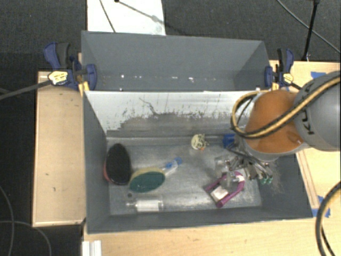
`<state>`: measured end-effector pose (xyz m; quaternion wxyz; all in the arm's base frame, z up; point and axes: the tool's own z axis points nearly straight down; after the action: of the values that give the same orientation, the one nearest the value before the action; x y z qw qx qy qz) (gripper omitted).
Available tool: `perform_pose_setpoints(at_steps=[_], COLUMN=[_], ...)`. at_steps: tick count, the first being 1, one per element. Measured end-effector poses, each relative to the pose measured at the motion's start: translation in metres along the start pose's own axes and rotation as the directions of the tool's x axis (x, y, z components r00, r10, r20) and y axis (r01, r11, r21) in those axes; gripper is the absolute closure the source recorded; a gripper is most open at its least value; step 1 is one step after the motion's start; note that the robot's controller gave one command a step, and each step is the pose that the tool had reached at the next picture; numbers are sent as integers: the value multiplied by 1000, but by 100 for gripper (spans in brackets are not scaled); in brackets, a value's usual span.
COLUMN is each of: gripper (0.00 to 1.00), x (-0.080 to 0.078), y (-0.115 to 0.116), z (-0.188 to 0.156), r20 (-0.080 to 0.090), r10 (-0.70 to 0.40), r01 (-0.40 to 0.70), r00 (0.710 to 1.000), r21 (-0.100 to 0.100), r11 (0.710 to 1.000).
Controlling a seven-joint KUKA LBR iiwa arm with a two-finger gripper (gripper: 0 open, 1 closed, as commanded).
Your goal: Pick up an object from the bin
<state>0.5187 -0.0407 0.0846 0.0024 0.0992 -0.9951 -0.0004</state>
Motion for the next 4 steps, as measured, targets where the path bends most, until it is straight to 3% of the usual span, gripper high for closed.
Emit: perform_pose_setpoints(at_steps=[2,3,4], gripper=[100,100,0], x=[0,-6,-5], y=[0,-6,-5], z=[0,-136,-131], r20=[0,16,8], r10=[-3,-6,-6], r01=[3,6,6], r00=[1000,1000,1000], r21=[0,5,2], r11=[1000,1000,1000])
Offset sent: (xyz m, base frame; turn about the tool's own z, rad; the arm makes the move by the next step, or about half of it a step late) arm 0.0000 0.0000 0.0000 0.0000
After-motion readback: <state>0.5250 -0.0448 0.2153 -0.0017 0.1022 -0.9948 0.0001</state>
